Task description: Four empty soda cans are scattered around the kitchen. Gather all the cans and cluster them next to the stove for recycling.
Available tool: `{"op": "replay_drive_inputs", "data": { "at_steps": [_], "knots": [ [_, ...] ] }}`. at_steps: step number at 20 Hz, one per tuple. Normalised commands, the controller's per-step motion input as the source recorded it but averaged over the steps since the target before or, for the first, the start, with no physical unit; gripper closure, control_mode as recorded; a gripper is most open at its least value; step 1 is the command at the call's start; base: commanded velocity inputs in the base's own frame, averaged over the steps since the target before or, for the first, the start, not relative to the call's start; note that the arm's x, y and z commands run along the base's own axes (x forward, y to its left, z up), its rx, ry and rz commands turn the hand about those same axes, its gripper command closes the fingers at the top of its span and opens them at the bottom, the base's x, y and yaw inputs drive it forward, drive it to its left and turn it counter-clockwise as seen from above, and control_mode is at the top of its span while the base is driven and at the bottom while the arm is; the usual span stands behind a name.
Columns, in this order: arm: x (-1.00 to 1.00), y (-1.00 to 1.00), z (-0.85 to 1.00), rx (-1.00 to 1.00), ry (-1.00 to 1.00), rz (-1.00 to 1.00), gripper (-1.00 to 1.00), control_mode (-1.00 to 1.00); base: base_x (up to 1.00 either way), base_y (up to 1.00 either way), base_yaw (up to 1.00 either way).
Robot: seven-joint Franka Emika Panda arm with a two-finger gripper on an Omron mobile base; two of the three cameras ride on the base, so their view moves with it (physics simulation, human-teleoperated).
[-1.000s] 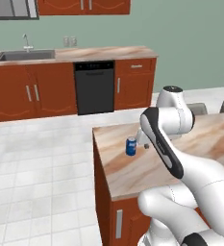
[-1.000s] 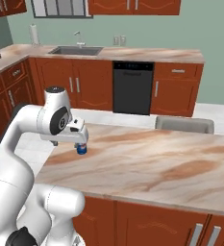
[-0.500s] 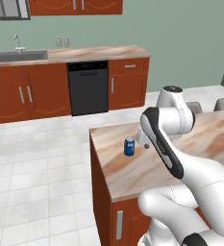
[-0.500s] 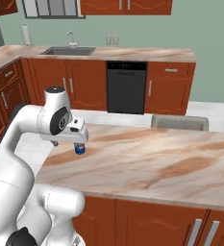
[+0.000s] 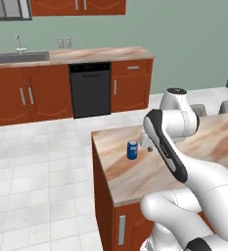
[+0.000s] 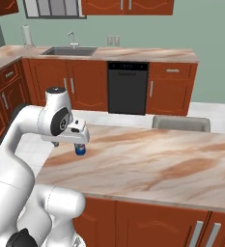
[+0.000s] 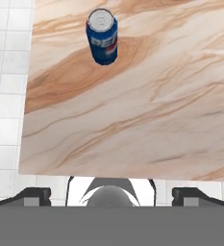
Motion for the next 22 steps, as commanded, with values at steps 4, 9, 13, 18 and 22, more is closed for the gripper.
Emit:
{"op": "replay_drive_inputs", "data": {
  "at_steps": [4,9,13,18,22],
  "knots": [
    [0.00,0.00,0.00,0.00,0.00,0.00,-1.00,1.00,0.55,0.04,0.00],
    [0.20,0.00,0.00,0.00,0.00,0.00,-1.00,-1.00,0.29,0.00,0.00],
    [0.58,0.01,0.00,0.00,0.00,0.00,-1.00,-1.00,0.00,0.00,0.00],
    [0.44,0.09,-0.09,0.00,0.00,0.00,-1.00,-1.00,0.00,0.00,0.00],
    [0.24,0.12,-0.15,0.00,0.00,0.00,-1.00,-1.00,0.00,0.00,0.00]
  ]
}}
